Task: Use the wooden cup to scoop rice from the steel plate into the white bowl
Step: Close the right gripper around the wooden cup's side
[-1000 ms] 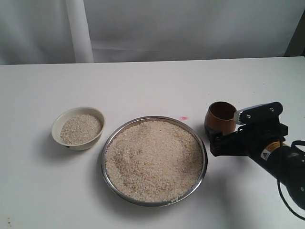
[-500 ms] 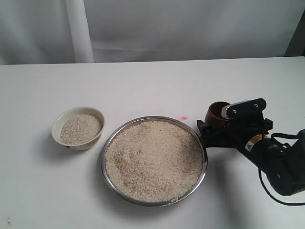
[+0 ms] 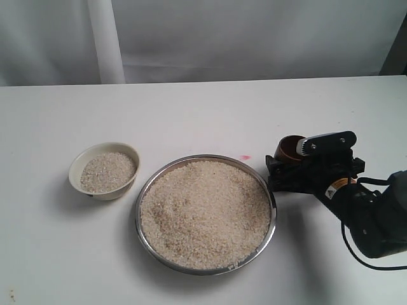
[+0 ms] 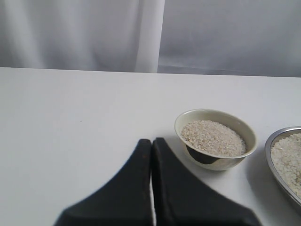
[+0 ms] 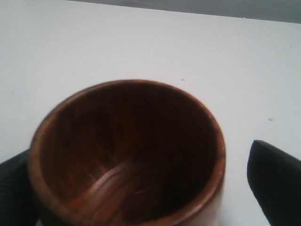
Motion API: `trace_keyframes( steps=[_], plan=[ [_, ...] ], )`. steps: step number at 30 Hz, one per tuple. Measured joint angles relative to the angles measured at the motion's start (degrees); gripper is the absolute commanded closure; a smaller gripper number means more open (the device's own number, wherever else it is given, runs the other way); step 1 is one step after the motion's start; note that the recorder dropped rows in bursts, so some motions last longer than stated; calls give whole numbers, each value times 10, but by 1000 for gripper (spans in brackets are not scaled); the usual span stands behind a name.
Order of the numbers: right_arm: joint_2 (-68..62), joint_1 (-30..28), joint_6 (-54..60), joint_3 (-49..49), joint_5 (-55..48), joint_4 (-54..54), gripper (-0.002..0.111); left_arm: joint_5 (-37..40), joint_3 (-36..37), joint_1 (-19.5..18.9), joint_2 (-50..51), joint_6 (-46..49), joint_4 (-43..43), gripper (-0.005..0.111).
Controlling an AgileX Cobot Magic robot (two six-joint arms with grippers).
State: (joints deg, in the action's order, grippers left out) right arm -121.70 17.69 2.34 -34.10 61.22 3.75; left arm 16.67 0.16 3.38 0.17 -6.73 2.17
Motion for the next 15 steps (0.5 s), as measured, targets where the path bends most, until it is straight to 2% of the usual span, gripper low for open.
trace_keyframes(
  steps=[10, 13, 15],
  plan=[
    [0, 0, 0, 0, -1, 0, 5, 0, 0, 0, 0, 0, 0, 107],
    [0, 0, 0, 0, -3, 0, 10, 0, 0, 0, 0, 0, 0, 107],
    [0, 0, 0, 0, -3, 0, 18, 0, 0, 0, 0, 0, 0, 107]
  ],
)
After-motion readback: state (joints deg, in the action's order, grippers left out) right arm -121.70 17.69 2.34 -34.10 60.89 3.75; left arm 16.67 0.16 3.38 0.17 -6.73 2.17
